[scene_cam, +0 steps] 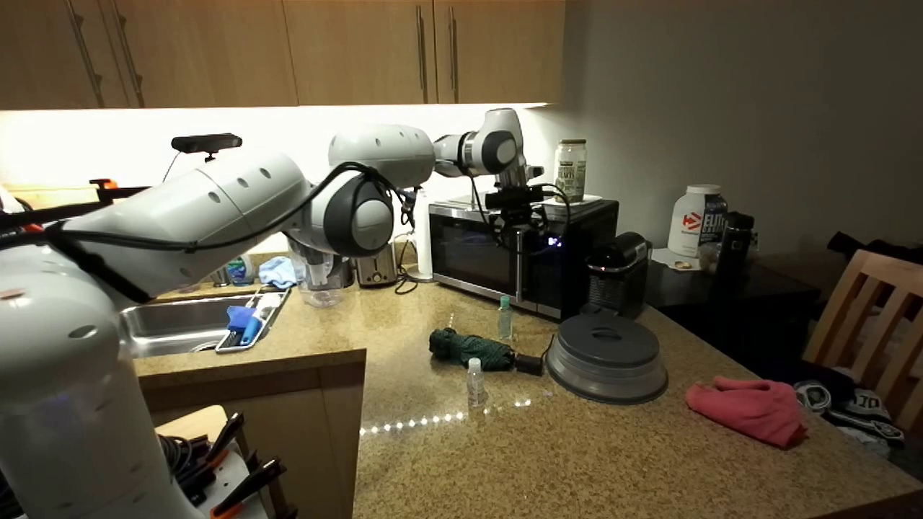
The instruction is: Open the microwave
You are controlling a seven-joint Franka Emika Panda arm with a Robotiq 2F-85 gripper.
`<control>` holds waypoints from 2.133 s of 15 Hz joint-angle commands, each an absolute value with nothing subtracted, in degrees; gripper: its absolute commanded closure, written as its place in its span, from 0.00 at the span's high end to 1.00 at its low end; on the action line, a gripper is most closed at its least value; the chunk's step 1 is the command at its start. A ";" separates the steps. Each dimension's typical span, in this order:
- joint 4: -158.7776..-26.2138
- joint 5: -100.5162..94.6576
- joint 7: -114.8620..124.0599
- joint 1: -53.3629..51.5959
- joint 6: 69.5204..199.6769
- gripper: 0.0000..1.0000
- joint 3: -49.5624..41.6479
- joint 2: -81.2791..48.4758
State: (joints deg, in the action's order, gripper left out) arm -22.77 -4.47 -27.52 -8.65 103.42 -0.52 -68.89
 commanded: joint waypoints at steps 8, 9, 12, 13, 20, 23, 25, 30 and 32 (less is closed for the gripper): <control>-23.38 -5.35 -27.31 -11.20 100.95 1.00 -0.16 -68.49; -23.34 -5.83 -26.56 -11.44 101.27 1.00 -0.72 -68.64; -23.42 -5.98 -25.16 -11.78 101.53 1.00 -1.56 -68.71; -23.41 -5.89 -24.68 -11.85 101.68 1.00 -1.80 -68.74; -23.33 -5.65 -22.07 -12.17 103.04 0.67 -2.77 -69.07; -23.28 -5.61 -21.65 -12.16 103.51 0.46 -3.43 -69.16; -23.19 -5.59 -21.50 -12.16 103.92 0.34 -3.88 -69.26; -23.19 -5.47 -21.41 -12.33 104.73 0.07 -4.60 -69.50; -23.25 -5.38 -21.51 -12.35 105.08 0.03 -4.62 -69.67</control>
State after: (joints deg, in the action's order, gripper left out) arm -22.77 -4.90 -23.06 -11.73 103.36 -4.08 -69.42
